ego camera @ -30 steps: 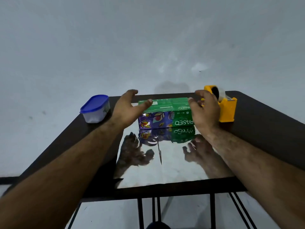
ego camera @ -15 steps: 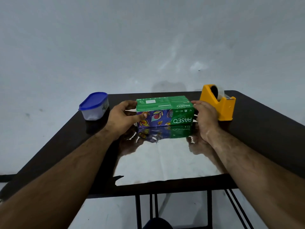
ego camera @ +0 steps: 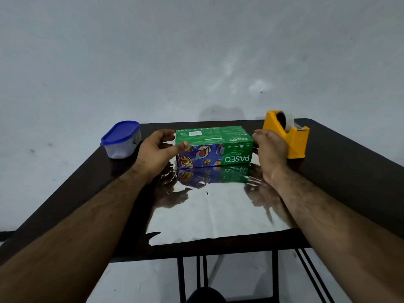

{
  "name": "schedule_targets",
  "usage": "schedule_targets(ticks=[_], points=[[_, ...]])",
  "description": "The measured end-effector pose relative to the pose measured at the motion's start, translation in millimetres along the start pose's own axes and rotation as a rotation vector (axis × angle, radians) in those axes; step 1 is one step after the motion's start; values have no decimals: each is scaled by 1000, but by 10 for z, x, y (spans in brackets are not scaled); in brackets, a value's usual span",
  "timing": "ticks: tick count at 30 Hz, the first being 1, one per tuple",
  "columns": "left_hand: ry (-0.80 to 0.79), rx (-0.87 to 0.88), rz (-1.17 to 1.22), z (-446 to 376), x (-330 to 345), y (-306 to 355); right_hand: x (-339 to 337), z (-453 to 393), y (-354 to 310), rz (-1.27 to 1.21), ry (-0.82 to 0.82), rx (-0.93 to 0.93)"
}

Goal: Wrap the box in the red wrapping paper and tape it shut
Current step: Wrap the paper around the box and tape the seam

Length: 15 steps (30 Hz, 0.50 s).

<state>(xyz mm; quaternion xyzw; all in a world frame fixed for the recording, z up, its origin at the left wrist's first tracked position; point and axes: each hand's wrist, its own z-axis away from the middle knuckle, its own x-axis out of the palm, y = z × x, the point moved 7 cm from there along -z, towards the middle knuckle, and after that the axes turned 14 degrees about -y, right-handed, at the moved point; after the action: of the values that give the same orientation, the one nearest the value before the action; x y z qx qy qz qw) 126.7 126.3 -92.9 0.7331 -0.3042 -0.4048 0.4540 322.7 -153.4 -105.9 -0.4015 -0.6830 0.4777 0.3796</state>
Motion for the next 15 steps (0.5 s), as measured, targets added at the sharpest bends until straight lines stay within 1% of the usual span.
schedule_targets(ticks=[2, 4, 5, 7, 10, 13, 15], points=[[62, 11, 93, -31, -48, 10, -43, -30, -48, -30, 20, -3], [110, 43, 230, -88, -93, 53, -61, -71, -92, -102, -2, 76], [128, 57, 281, -128, -125, 96, -63, -98, -132, -120, -27, 124], [159, 20, 286, -239, -232, 184, -57, -203, -233, -93, -109, 191], [101, -79, 234, -507, -330, 224, 37, -449, -401, 27, -229, 195], [35, -136, 233, -722, -266, 140, 176, -725, -517, 222, -243, 131], [10, -142, 232, -804, -176, 69, 244, -871, -555, 345, -237, 85]])
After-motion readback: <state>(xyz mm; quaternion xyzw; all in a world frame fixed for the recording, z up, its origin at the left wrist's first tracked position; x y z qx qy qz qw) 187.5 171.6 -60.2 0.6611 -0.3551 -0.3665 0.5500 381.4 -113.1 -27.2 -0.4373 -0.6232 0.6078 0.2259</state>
